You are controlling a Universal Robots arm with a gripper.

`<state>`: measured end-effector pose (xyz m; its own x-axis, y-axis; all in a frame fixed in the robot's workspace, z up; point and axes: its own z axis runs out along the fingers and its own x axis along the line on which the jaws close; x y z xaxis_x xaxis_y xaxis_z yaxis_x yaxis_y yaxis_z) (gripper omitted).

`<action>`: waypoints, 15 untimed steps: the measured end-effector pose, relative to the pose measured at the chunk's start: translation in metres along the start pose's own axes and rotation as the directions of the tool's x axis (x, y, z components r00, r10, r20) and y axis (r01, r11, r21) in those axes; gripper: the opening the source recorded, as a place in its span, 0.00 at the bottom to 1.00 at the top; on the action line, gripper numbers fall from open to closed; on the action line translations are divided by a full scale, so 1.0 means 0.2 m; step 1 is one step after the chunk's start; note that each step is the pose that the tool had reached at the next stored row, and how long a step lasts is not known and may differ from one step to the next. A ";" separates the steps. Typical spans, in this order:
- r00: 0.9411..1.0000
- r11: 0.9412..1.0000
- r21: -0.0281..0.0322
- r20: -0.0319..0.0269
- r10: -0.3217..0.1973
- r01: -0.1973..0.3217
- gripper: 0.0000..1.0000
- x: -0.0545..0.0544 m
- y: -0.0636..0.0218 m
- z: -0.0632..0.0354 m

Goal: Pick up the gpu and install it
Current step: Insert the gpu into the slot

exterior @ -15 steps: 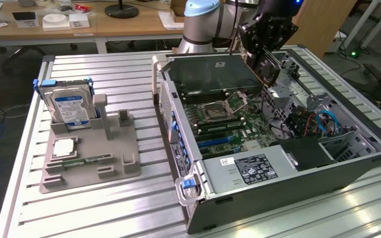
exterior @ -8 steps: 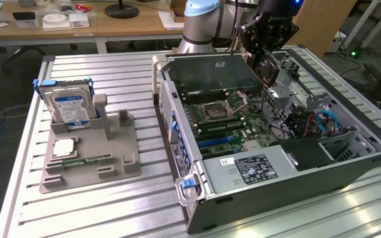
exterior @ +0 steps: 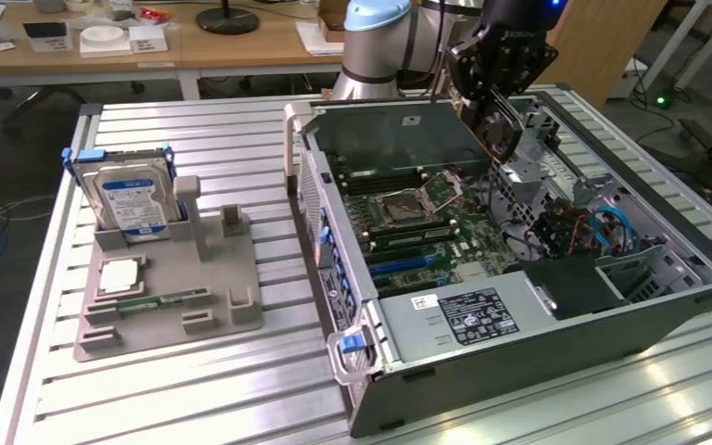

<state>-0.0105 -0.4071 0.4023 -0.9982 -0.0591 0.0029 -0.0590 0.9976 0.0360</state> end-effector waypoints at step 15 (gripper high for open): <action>0.988 0.988 0.000 -0.006 -0.156 0.156 0.28 0.00 0.000 0.000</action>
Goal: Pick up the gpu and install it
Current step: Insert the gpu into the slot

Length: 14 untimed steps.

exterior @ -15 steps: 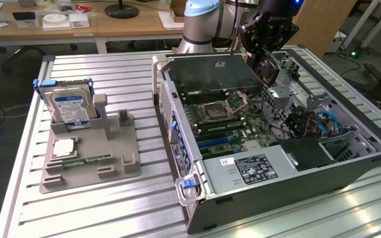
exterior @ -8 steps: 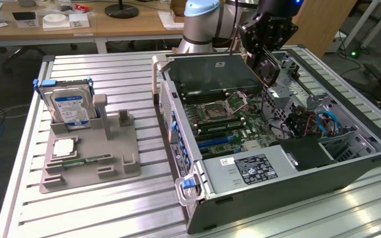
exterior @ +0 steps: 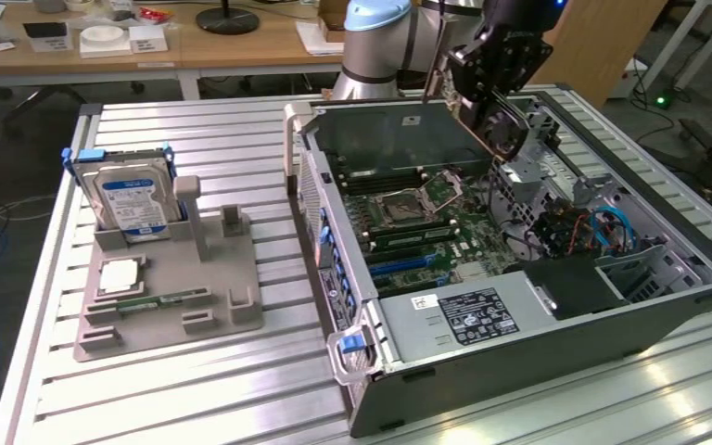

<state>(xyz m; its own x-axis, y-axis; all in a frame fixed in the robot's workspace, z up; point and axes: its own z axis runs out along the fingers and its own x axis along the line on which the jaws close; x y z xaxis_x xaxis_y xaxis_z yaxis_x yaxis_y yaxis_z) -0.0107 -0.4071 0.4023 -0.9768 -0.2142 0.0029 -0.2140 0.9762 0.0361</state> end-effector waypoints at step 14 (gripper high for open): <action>0.987 0.987 0.000 -0.006 -0.164 0.164 0.28 0.00 -0.001 0.000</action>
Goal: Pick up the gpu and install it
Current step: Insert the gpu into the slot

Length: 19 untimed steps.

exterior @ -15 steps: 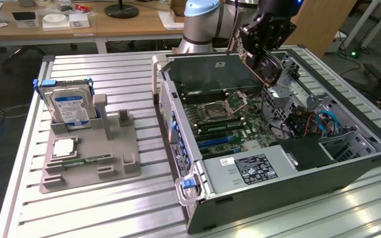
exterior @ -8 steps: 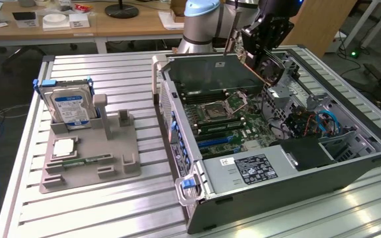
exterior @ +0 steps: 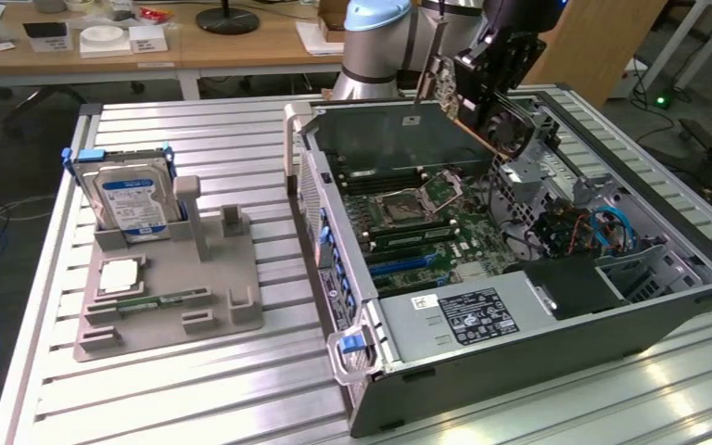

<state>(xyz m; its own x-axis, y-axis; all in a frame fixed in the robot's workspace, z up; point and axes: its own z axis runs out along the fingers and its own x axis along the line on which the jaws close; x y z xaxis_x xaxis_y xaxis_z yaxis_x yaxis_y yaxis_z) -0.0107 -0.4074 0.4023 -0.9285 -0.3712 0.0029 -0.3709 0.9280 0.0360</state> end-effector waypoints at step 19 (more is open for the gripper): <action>0.992 0.992 -0.001 -0.004 -0.125 0.125 0.28 0.00 -0.001 0.000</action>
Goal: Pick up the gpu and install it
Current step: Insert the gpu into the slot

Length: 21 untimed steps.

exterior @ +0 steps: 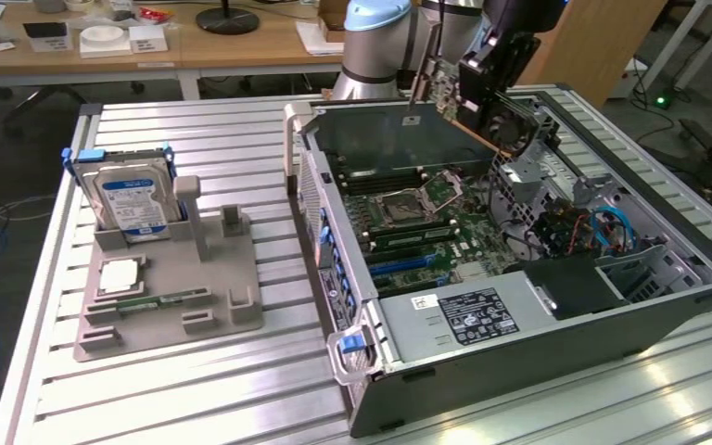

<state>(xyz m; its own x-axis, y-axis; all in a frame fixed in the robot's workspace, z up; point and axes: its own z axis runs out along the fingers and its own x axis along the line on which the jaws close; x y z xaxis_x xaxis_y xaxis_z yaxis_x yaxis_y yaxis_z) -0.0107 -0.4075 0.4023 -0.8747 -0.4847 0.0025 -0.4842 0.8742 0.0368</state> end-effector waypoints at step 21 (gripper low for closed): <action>0.985 0.985 0.000 -0.006 -0.175 0.175 0.28 0.00 0.000 0.000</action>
<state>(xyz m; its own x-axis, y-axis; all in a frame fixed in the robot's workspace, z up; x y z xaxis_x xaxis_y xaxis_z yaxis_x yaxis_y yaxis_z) -0.0107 -0.4075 0.4023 -0.7765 -0.6301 0.0024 -0.6296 0.7760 0.0371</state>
